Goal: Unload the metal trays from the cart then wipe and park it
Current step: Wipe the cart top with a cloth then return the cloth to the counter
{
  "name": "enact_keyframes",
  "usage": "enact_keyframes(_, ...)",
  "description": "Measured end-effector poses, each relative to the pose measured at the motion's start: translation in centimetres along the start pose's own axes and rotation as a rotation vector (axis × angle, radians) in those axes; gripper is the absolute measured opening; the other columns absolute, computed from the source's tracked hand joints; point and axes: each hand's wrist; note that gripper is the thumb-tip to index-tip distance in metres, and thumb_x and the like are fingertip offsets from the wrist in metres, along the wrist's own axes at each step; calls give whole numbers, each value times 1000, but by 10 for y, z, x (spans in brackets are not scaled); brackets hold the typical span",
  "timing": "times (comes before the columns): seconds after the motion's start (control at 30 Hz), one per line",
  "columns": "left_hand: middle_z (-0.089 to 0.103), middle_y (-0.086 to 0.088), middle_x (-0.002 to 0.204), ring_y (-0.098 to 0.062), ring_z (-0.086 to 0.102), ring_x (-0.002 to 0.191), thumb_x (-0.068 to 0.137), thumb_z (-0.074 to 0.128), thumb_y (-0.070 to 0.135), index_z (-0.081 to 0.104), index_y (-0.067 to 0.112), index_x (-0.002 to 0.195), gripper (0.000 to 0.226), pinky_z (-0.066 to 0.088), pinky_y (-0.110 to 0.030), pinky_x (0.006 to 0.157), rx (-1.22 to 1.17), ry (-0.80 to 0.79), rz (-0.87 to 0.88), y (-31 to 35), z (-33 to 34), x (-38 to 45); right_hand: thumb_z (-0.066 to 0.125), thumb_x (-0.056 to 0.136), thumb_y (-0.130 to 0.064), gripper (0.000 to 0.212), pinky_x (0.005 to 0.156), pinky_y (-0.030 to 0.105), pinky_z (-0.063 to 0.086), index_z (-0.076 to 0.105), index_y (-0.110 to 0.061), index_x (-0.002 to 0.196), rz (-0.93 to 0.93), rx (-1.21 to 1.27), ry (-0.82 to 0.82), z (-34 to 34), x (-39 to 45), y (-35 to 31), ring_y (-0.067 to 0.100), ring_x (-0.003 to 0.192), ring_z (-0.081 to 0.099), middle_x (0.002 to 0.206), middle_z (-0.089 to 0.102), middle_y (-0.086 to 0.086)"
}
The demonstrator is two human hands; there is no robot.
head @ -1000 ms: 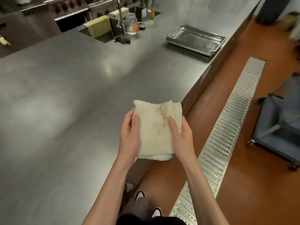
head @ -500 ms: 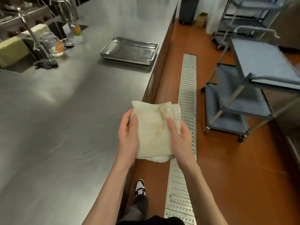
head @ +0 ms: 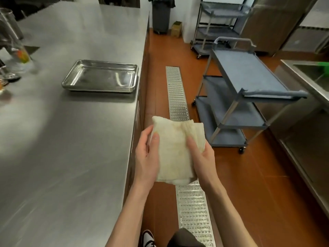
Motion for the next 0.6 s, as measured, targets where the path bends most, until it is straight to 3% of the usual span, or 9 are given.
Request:
enact_keyframes(0.07,71,17,128,-6,69,118,101,58,52,65,51,128,28,57,-30,92,-6,-24,-4,-4,7,13,67,96,-59,24,75,21,60,74,-43,112,-1,-5,12,-3,12,2,8,103,77,113,80,-10)
enact_keyframes(0.2,72,22,125,2,68,113,104,58,44,67,51,126,25,54,-14,85,-11,-63,-11,-10,28,38,66,92,-70,38,81,28,62,74,-40,115,-3,2,35,-13,41,8,12,107,76,116,79,-6)
enact_keyframes(0.4,70,22,128,0,67,118,105,56,45,63,49,130,26,54,-17,90,27,-71,-45,-24,56,84,64,98,-60,30,83,34,65,76,-35,109,46,18,51,-18,103,8,17,104,77,111,80,-2)
enact_keyframes(0.6,65,26,133,2,63,124,105,54,46,58,31,145,44,53,-16,97,73,-38,-36,-38,102,169,62,104,-45,30,78,31,64,75,-19,114,84,59,37,-23,207,-6,17,99,79,107,81,0)
Point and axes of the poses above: each hand's wrist, its own x-axis towards the middle knuckle, its own z-axis out of the palm, y = z × x
